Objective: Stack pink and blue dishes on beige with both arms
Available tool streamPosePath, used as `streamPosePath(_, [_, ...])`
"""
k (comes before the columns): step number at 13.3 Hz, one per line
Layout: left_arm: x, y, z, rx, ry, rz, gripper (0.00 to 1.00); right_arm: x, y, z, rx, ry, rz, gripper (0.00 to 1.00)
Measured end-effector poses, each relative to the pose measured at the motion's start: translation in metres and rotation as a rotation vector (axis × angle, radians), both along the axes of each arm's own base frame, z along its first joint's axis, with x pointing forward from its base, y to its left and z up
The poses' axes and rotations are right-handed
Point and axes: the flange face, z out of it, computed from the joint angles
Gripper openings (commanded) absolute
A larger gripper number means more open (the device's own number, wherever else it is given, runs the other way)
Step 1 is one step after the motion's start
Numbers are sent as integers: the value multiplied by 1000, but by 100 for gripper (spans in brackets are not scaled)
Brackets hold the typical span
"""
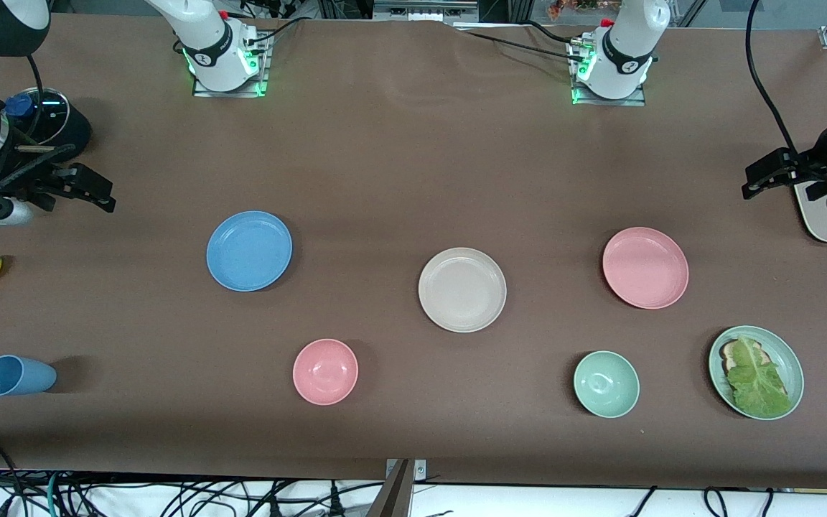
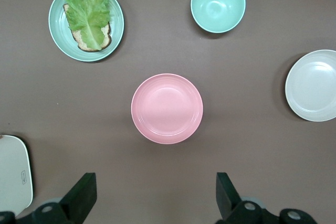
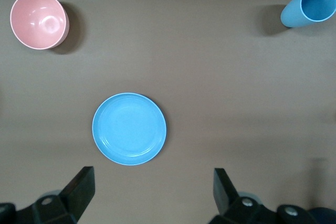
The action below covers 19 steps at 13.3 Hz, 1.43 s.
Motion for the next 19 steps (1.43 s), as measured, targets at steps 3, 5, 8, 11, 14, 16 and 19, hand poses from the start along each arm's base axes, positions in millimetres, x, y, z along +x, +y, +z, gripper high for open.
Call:
streamPosePath(3, [0, 0, 0, 0, 0, 0, 100, -1, 2, -1, -1, 10, 3, 100])
streamPosePath(5, [0, 0, -1, 0, 1, 0, 100, -1, 2, -1, -1, 10, 4, 100])
streamPosePath(8, [1, 0, -2, 0, 3, 0, 100, -2, 2, -1, -2, 15, 7, 100])
streamPosePath(11, [2, 0, 2, 0, -6, 0, 100, -4, 2, -2, -3, 31, 7, 100])
streamPosePath(14, [2, 0, 2, 0, -6, 0, 100, -5, 1, -2, -4, 36, 6, 100])
streamPosePath(16, [2, 0, 2, 0, -6, 0, 100, -5, 1, -2, -4, 39, 5, 100])
streamPosePath(19, [2, 0, 2, 0, -6, 0, 100, -6, 1, -2, -4, 40, 6, 100])
